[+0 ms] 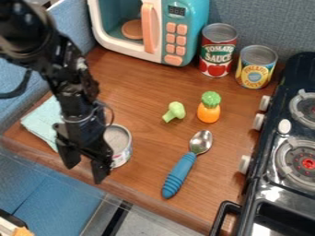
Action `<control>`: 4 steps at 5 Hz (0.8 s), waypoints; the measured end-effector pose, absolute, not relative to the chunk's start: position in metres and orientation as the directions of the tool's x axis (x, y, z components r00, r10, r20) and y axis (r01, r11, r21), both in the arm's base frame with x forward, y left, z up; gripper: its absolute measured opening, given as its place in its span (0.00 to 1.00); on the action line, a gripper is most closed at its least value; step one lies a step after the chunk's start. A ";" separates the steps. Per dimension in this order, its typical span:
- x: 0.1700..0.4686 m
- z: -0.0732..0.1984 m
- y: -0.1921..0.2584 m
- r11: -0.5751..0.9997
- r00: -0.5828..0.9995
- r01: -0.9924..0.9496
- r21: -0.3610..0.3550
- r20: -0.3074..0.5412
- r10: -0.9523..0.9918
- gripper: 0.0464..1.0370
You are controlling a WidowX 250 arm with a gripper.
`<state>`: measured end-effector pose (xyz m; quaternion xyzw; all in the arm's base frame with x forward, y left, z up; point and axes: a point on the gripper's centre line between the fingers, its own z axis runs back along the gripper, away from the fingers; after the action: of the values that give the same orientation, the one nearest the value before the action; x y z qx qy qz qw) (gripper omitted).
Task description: Move the can in a straight line to the upper side of the table next to the green object
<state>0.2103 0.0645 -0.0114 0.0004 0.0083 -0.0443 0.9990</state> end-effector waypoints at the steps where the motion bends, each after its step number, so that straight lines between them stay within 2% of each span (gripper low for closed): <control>1: 0.221 -0.012 0.067 0.998 0.998 0.065 0.009 -0.015 -0.065 0.96; 4: 0.282 -0.008 0.081 0.999 0.999 -0.035 -0.010 -0.010 0.035 0.96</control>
<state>0.2816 0.0809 -0.0076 -0.0052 0.0049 0.0177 0.9998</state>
